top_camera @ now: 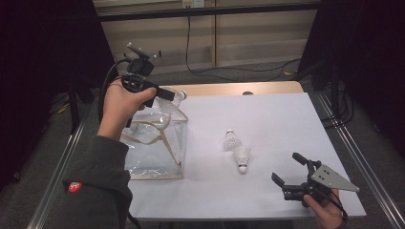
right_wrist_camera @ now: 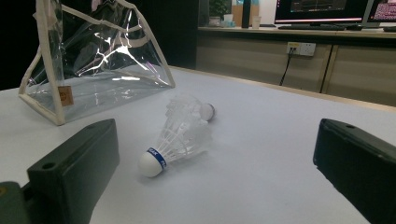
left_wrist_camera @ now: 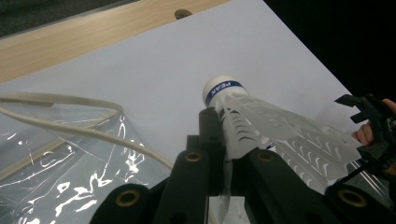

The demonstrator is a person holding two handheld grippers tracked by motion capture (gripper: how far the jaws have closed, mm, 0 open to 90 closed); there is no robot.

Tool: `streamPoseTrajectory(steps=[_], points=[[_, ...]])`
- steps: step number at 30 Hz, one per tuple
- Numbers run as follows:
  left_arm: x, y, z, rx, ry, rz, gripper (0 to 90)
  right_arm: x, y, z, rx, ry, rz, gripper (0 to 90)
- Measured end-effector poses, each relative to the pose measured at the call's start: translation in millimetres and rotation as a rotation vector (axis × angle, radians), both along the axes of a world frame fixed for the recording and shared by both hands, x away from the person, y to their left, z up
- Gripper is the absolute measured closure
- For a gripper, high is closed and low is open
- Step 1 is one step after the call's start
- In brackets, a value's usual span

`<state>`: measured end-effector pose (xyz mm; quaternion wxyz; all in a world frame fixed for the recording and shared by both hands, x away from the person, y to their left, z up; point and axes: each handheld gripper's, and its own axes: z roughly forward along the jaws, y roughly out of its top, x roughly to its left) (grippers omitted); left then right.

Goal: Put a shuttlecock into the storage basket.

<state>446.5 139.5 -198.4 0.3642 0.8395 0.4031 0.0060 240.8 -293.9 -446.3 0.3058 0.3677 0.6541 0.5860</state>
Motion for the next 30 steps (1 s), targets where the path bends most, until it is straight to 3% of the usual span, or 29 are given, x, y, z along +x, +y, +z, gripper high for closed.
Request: streamPoseTrajectory(steps=[30], points=[[-0.2, 14.5, 3.6, 0.006, -0.004, 0.030, 89.1, -0.7, 0.8, 0.3, 0.000, 0.001, 0.002, 0.4]])
